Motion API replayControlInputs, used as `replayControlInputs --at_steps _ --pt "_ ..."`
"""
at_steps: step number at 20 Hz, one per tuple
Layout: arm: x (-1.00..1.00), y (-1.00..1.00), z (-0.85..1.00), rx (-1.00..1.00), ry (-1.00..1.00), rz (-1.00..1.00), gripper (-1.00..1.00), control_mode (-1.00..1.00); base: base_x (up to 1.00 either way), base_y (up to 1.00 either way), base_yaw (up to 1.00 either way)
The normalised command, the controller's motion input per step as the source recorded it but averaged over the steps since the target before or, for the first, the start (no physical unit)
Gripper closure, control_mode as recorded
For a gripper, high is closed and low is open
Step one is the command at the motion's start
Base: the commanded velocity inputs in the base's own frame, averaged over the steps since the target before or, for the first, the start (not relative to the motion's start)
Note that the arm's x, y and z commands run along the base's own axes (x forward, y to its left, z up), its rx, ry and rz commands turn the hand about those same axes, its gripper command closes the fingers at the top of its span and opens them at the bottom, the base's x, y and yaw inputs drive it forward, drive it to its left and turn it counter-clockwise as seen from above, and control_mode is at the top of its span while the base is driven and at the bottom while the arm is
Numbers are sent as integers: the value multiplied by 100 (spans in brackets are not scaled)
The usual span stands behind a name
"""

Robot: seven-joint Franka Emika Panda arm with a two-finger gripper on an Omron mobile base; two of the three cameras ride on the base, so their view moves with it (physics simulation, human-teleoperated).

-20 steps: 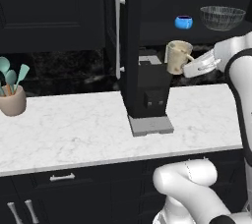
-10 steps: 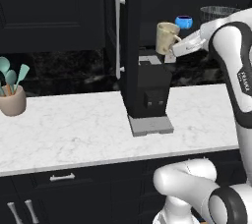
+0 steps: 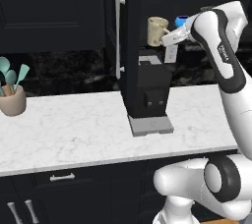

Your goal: Gather all objects into one cabinet and sort the glasses and bowls to opposite sides.

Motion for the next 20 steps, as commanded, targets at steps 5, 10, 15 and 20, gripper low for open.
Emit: replayControlInputs --at_steps 5,10,15,20 --pt "29 9 0 0 0 0 100 -100 0 0 0" --pt "34 14 -3 0 2 0 100 -100 0 0 0" --pt "42 16 -9 0 9 0 100 -100 0 0 0" --pt "56 2 -8 0 9 0 100 -100 0 0 0"
